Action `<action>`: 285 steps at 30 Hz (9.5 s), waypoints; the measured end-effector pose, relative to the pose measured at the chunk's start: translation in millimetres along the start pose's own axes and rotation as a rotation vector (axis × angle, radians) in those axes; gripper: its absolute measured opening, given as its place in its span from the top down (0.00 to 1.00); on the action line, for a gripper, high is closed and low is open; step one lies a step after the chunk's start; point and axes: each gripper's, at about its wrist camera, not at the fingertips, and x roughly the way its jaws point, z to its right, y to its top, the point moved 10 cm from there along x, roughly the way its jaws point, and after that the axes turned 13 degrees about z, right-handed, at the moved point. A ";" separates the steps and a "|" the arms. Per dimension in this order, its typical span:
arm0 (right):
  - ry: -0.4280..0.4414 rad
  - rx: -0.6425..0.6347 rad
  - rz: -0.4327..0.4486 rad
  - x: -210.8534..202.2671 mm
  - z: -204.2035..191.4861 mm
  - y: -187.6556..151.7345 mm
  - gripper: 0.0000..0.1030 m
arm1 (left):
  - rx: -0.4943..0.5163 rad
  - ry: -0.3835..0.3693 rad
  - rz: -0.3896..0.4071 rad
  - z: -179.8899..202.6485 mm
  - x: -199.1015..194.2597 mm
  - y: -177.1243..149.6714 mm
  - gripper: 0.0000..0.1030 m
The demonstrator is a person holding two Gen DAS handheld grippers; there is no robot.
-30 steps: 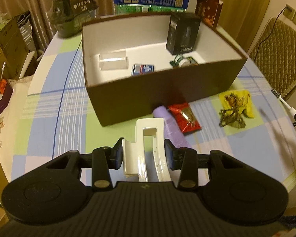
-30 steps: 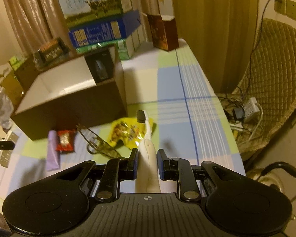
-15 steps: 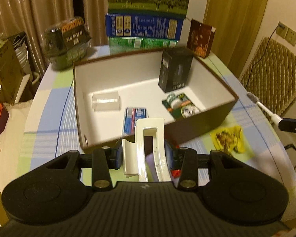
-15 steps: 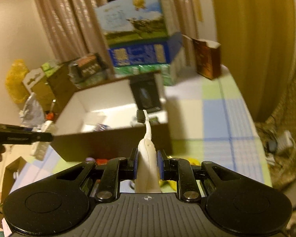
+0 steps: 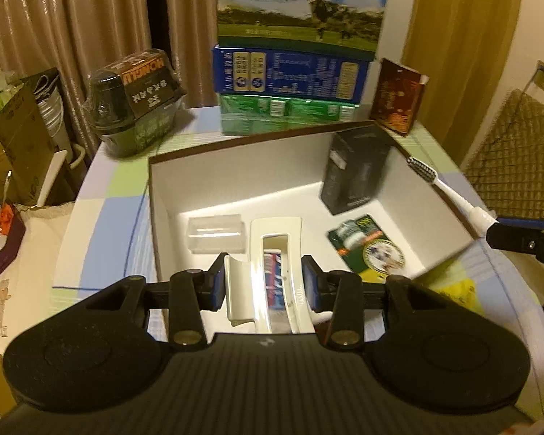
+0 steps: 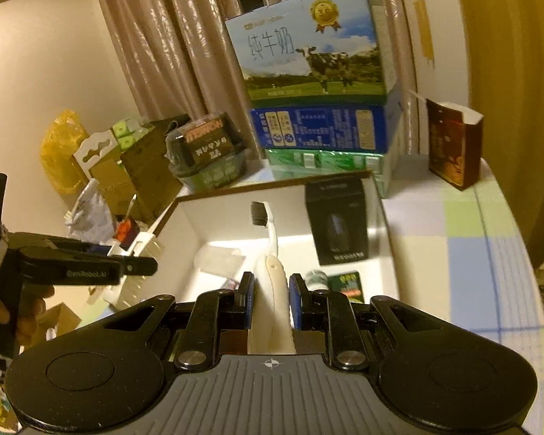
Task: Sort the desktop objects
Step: 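Lift and carry the clip and toothbrush over the brown box with both tools, then lower the clip with the left tool while the right tool lowers the toothbrush, releasing both, then withdraw both tools from the brown box toward the purple tube and yellow pouch, then grasp the purple tube with the left tool while the right tool grasps the yellow snack pouch, then lift and carry the tube and pouch toward the brown box with both tools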
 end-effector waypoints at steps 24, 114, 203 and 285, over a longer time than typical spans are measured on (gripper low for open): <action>-0.101 0.087 -0.229 161.4 15.5 -39.4 0.84 | 0.020 -0.011 -0.188 -30.7 137.7 -8.7 0.65; -0.043 -0.106 -0.210 -66.2 27.7 -86.1 0.02 | -0.029 0.130 -0.080 44.2 -81.5 -67.2 0.16; -0.116 0.181 -0.328 -47.1 187.6 -140.1 0.64 | 0.066 -0.026 -0.300 69.4 48.7 -172.7 0.47; 0.064 -0.090 -0.066 -27.4 61.4 -4.5 0.64 | -0.010 -0.032 0.108 7.2 -74.4 -1.0 0.74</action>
